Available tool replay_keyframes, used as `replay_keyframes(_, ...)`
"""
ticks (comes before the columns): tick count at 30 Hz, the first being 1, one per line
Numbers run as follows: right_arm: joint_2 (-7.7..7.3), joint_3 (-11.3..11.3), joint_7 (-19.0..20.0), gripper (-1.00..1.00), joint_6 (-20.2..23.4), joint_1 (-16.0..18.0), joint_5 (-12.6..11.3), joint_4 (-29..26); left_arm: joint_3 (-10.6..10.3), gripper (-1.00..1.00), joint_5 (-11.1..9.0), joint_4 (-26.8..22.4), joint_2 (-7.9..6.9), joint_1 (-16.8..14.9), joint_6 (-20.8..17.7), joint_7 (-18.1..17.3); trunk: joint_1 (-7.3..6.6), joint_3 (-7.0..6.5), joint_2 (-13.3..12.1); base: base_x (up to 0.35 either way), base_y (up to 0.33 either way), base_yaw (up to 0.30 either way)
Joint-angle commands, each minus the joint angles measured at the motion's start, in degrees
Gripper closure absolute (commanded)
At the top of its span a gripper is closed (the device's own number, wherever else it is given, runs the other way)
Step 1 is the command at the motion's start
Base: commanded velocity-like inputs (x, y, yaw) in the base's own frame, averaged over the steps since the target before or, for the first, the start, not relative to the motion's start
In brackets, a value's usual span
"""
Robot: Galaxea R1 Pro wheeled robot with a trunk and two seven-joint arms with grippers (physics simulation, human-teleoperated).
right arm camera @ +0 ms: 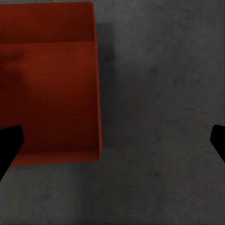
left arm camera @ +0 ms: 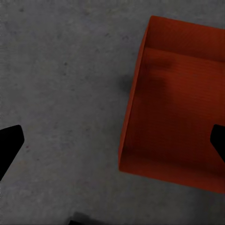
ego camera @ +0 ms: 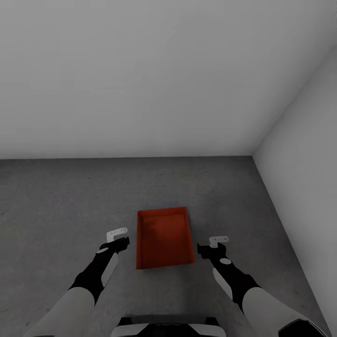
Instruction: Move the two storage containers from the living room to the garage. In the garage, place one container on the floor and stack the other container on top of it (either order is fine).
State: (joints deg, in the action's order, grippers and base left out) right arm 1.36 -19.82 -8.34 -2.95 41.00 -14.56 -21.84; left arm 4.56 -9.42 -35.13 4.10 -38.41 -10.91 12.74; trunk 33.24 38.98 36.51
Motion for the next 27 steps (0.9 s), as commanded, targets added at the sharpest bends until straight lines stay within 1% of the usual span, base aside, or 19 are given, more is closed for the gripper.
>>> replay_keyframes(1, -0.09, -0.45, -0.36, -1.0, -0.32, 0.05, -0.62, 0.04, 0.1, -1.0, -0.6, -0.11, 0.02, 0.0, -0.26, 0.18, -0.21, -0.14, -0.36, 0.0, 0.0, 0.0)
replay_keyframes(27, -0.29, -0.39, -0.28, -1.0, -0.91, 0.05, -0.52, 0.22, 0.1, -1.0, -0.6, -0.11, 0.03, 0.0, -0.34, 0.18, -5.92, -4.81, -10.79, 0.0, 0.0, 0.0)
